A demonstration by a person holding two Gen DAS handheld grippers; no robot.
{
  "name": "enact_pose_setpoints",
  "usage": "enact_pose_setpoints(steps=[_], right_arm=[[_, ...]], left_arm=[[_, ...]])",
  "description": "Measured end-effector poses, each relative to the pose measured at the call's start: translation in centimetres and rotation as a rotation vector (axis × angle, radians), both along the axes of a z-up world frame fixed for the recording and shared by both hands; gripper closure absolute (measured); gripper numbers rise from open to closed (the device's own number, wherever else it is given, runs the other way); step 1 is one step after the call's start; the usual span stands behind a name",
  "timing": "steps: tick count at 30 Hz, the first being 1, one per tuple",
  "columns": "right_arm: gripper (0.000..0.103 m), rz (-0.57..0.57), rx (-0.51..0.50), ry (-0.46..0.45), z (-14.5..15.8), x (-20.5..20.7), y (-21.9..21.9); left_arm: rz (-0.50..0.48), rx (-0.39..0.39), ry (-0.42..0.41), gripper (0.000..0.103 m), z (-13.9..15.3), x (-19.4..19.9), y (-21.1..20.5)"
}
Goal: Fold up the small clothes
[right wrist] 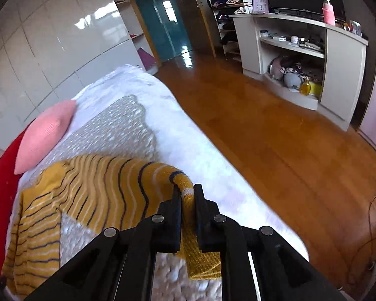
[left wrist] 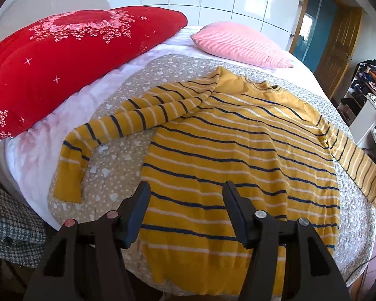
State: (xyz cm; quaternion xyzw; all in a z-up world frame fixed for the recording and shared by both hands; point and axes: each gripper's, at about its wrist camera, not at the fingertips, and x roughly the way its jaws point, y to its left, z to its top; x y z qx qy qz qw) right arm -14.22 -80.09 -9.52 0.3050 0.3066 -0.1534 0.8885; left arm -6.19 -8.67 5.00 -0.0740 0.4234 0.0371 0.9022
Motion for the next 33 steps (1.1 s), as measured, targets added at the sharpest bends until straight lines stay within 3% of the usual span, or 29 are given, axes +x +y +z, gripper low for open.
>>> enact_pose_setpoints(steps=[5,8,14,19,24,29,31,33], right_arm=[[0.093,0.091,-0.037,-0.02,3.6,2.8,3.4],[0.093,0.201,-0.034,-0.045,6.2,5.8,7.9],[0.093,0.467,0.028,-0.071,10.6,13.4,20.0],[0.093,0.669,0.035,-0.025,13.0,21.6,33.3],[0.093,0.778,0.081,0.054,12.4,28.6,43.9],[0.092,0.828,0.041,0.102,10.9,32.7,51.8],[0.088,0.842,0.012,0.12,10.5,33.6,54.0],[0.072,0.857,0.003,0.143,9.9,34.3,55.3]], left_arm=[[-0.013,-0.013,-0.014,0.044,-0.3,0.2,0.1],[-0.01,-0.038,-0.025,0.044,-0.7,-0.1,0.9],[0.008,-0.088,-0.054,0.044,-0.9,-1.1,3.8],[0.05,-0.141,-0.087,0.043,-0.9,-2.4,7.6],[0.101,-0.195,-0.085,0.043,-1.7,-3.2,11.4],[0.155,-0.21,-0.081,0.043,-2.8,-3.8,14.4],[0.172,-0.224,-0.071,0.043,-3.4,-4.0,15.4],[0.183,-0.233,-0.065,0.043,-3.8,-4.1,15.9]])
